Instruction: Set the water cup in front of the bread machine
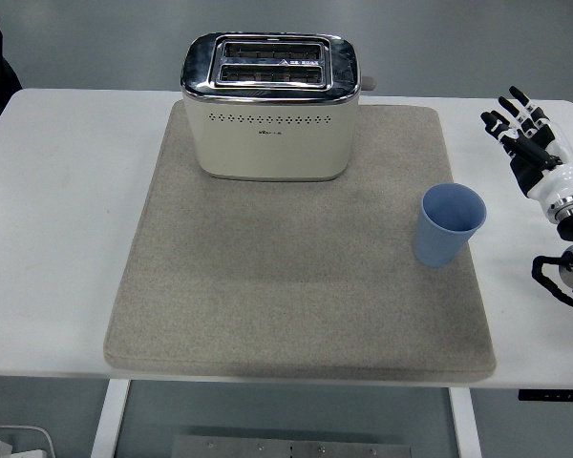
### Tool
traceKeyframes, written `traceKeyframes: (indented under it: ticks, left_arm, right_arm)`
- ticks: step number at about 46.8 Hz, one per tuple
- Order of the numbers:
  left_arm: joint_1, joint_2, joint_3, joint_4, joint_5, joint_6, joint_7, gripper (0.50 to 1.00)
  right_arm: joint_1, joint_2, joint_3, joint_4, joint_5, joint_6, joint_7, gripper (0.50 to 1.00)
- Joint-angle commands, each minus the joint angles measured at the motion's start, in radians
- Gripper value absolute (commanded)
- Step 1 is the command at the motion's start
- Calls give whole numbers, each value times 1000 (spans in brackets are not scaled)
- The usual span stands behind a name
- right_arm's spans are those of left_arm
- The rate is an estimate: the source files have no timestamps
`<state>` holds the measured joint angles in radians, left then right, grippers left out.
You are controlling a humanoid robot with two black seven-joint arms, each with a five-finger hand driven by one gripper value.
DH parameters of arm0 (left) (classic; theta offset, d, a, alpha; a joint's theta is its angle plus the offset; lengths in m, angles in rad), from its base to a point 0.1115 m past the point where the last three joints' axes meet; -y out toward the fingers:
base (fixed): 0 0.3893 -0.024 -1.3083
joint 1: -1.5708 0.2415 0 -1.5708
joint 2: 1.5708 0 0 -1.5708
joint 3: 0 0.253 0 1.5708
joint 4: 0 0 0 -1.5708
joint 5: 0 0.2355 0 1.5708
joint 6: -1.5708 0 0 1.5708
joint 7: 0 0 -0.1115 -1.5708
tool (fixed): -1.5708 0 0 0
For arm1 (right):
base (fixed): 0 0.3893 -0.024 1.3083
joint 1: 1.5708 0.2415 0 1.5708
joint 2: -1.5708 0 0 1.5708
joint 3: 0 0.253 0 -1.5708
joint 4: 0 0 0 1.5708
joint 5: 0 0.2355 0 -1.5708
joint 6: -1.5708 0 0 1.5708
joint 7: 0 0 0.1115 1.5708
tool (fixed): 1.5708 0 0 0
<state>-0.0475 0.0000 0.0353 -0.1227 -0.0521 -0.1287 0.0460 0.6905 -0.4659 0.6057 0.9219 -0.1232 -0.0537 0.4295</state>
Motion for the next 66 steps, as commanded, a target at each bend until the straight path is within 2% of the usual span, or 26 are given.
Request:
traceKeyframes:
  ticks: [1,11,26,40,48,59,66]
  left_arm:
    - [0,0,0,0,0,0,0,996]
    - [0,0,0,0,0,0,0,996]
    - [0,0,0,0,0,0,0,996]
    - [0,0,0,0,0,0,0,999]
    - [0,0,0,0,0,0,0,996]
    - [0,0,0,0,0,0,0,996]
    - [0,0,0,0,0,0,0,996]
  right_arm:
    - [-9,-8,2,0,-1,8,0,924]
    - [-16,-36,5,0,-1,34,2,921]
    - [-16,-46,5,15,-1,35,2,923]
    - [-63,-221,-3,113,-3,101,8,923]
    - [-118,-324,-7,156,-9,164,18,924]
    - [-215,-433,-12,233,-67,178,107,924]
    - [-279,-479,-12,291,-89,178,158,924]
